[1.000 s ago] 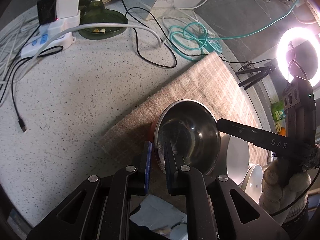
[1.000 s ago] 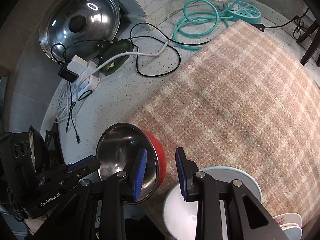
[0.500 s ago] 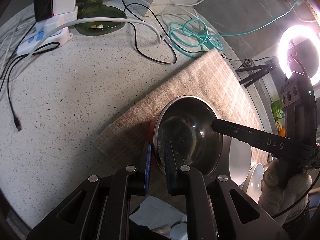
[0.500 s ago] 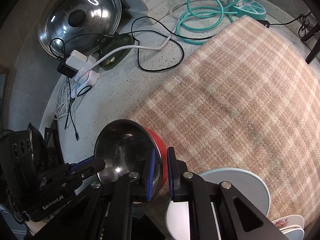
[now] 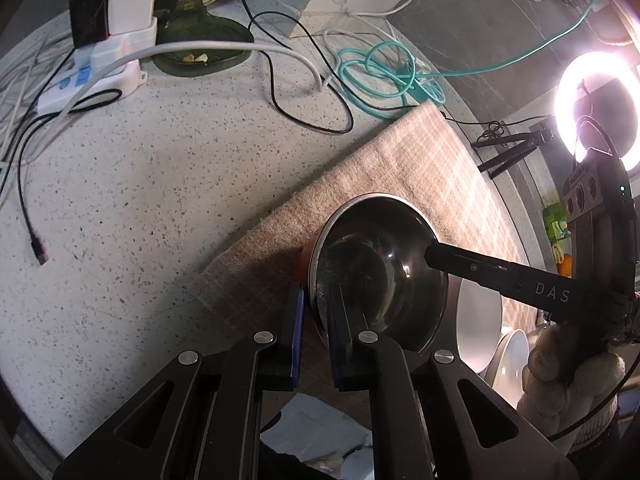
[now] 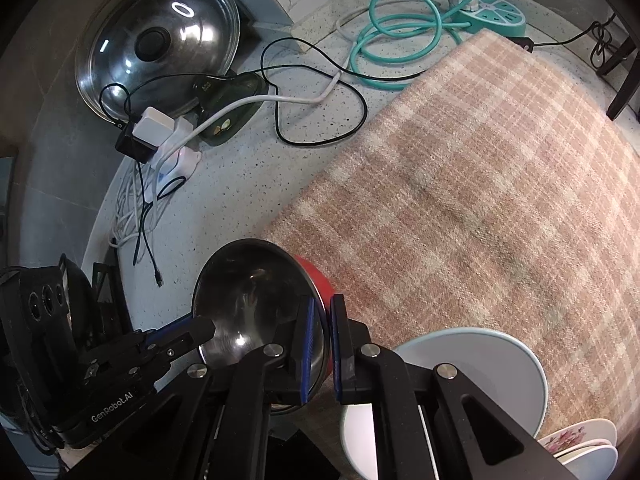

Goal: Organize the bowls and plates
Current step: 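Lower the steel bowl into the red-sided steel bowl with both grippers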

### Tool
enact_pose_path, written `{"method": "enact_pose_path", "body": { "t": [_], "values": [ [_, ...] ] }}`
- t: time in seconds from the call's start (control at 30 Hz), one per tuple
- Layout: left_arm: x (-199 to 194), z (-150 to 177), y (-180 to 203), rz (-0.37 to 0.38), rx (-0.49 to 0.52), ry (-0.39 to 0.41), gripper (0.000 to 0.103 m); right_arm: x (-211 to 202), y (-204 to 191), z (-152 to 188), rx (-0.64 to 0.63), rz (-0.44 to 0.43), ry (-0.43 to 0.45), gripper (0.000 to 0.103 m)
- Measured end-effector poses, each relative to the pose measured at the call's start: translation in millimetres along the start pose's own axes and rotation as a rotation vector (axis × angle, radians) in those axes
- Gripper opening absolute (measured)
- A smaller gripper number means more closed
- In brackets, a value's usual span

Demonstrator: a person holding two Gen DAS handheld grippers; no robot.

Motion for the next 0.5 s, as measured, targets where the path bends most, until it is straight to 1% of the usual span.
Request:
{"method": "enact_pose_path", "body": {
  "t": [0.2,0.5],
  "values": [
    [-9.7,-7.4,8.1,0.005,0.022,0.024,0.009,-12.8,2.1,-0.3,0.025,-0.014,0.026,0.007],
    [-22.6,-19.9,33.2,0.026,0.082,0.062,0.009,-39.4,8.3,1.0,0.057,-0.016,0.077,0.007]
  ]
}}
Point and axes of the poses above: each gripper's, at about its wrist camera, not at the fingertips, and x roughly the way its jaws point, y to its right, z to its underside, the point moved 1 cm from there along x, roughly the way its jaws point, and after that the axes turned 2 degrees about z, right-handed, at the moved point
